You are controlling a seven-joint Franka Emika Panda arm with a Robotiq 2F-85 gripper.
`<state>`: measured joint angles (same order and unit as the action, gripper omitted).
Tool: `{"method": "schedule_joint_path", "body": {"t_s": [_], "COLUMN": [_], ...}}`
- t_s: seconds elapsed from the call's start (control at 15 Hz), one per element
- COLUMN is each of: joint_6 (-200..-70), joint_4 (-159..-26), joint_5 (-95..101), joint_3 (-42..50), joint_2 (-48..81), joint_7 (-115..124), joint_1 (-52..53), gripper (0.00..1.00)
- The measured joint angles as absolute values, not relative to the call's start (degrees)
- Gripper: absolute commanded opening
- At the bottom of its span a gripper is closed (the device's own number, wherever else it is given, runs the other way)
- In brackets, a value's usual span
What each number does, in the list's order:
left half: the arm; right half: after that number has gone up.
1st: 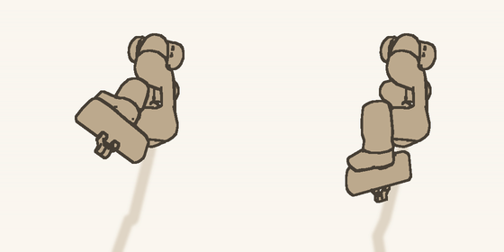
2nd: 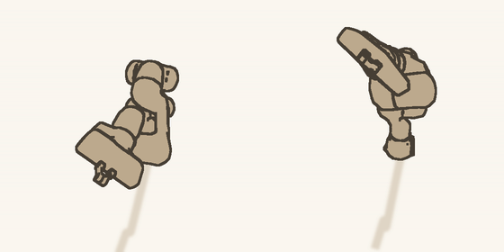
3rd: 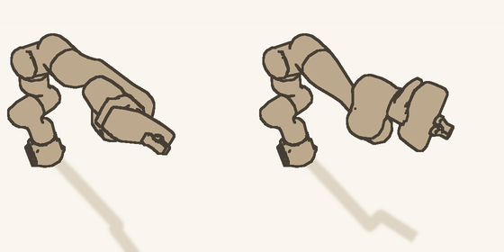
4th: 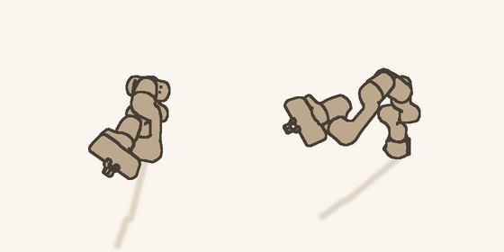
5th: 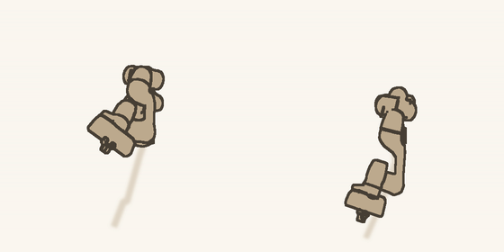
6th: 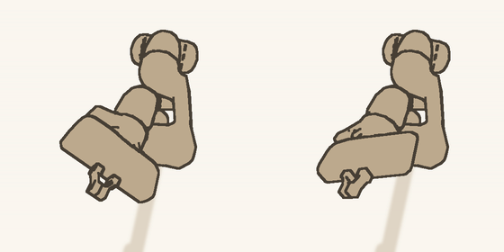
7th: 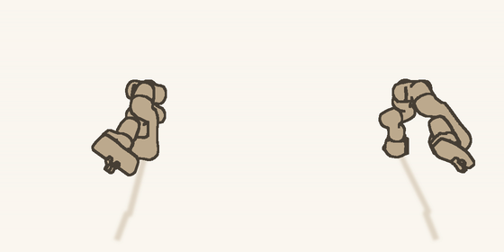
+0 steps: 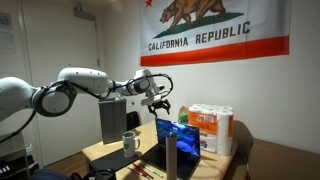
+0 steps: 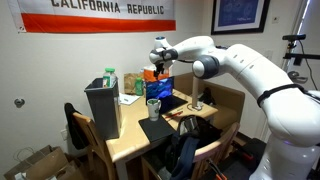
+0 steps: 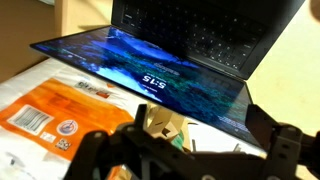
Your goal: Open the laptop
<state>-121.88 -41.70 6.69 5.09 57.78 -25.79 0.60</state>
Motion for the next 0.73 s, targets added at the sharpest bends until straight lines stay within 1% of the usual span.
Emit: {"method": "schedule_joint_path", "body": {"t_s": [0.27, 0.53, 0.73], "joint_6": [-118.2, -118.1, -118.1], "joint_4": [-42.1, -45.8, -46.2], "joint_5": [6.6, 6.1, 6.1], "joint_3": [4.7, 2.9, 2.8], "joint_2": [54.6, 51.3, 51.2], "joint_7": [-30.1, -33.0, -33.1], "joint_1": [1.1, 1.0, 1.0], "gripper": [1.00, 1.00, 1.00]}}
